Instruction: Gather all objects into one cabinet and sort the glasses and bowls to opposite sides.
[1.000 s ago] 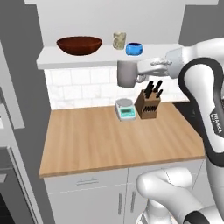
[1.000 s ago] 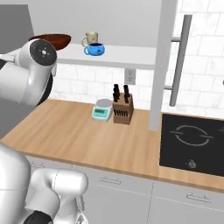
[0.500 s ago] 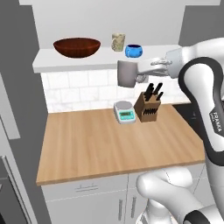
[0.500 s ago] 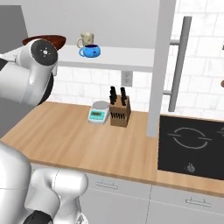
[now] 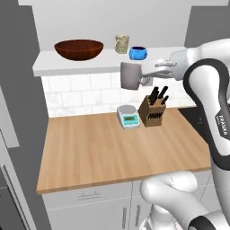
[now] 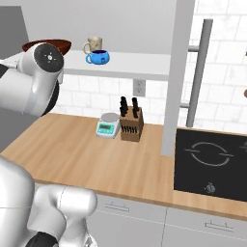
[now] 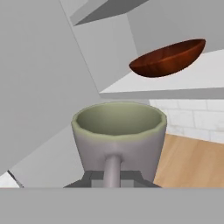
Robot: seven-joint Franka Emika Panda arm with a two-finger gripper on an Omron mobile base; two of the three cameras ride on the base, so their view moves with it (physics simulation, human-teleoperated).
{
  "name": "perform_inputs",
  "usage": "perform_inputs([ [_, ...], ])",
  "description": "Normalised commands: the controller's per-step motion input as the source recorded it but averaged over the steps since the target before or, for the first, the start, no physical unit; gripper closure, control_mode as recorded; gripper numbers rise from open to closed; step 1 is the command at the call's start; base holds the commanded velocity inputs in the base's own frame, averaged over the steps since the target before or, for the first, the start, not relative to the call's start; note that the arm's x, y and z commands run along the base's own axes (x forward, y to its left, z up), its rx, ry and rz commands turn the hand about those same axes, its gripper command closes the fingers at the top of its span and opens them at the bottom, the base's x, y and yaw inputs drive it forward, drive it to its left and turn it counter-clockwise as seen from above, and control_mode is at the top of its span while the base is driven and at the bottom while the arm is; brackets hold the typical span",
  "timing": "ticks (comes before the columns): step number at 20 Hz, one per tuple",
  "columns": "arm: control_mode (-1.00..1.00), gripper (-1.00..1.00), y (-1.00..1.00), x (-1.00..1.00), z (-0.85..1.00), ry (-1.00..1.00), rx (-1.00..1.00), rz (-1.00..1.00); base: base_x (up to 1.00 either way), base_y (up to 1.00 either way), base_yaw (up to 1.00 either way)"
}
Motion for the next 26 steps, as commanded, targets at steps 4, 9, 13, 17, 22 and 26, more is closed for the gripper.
perform_inputs([
  [4, -1.00, 1.00, 0.00, 0.04, 0.00, 0.00, 0.01, -0.02, 0.05, 0.00, 0.00],
  [9, -1.00, 1.00, -0.03, 0.02, 0.26, 0.00, 0.16, -0.24, 0.00, 0.00, 0.00],
  [13, -1.00, 1.00, -0.29, 0.01, 0.28, 0.00, 0.11, -0.32, 0.00, 0.00, 0.00],
  [17, -1.00, 1.00, -0.55, 0.26, 0.09, 0.00, 0.00, -0.39, 0.00, 0.00, 0.00],
  [22, -1.00, 1.00, -0.39, 0.39, 0.06, 0.01, -0.04, -0.31, 0.00, 0.00, 0.00],
  [26, -1.00, 1.00, -0.04, 0.07, 0.01, 0.02, -0.19, 0.00, 0.00, 0.00, 0.00],
])
